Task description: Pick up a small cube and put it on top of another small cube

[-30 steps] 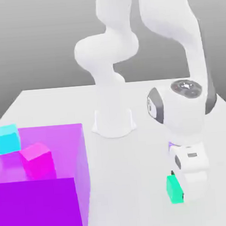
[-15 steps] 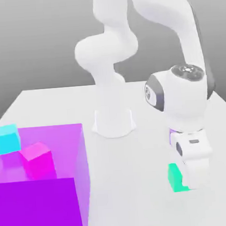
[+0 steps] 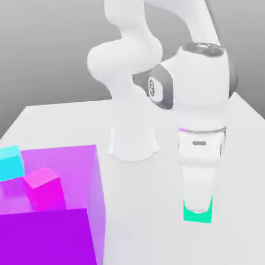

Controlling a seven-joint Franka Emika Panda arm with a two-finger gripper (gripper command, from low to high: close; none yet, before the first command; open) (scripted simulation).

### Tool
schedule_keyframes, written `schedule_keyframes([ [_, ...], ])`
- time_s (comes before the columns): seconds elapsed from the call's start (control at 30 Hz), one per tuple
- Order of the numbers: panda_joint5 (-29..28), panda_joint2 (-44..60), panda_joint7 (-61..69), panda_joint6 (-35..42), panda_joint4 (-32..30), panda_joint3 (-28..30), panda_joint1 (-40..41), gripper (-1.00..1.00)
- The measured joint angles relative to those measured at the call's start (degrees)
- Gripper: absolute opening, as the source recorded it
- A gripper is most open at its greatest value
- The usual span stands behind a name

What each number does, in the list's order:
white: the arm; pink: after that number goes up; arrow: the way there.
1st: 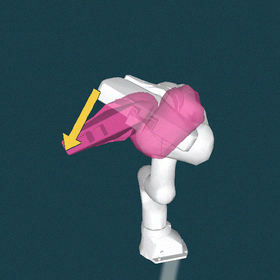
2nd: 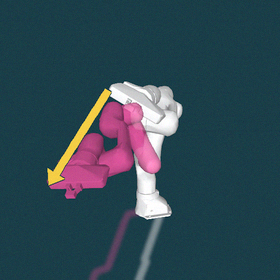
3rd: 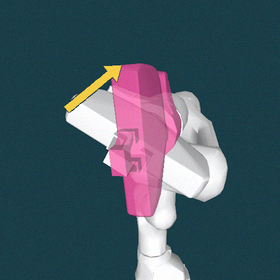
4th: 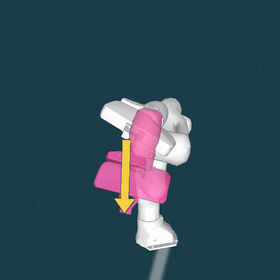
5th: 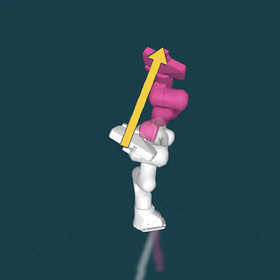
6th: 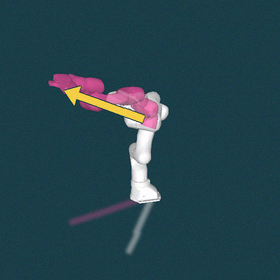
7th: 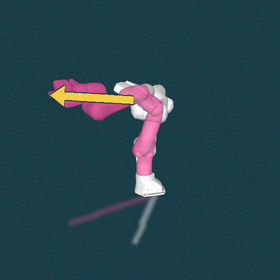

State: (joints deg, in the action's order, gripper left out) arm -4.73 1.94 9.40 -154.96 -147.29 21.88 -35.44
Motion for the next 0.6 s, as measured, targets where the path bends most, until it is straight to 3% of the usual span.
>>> schedule_keyframes([
  [0.6,-8.29,-8.67,-6.10,13.28,8.23,3.45,8.15,-1.00],
])
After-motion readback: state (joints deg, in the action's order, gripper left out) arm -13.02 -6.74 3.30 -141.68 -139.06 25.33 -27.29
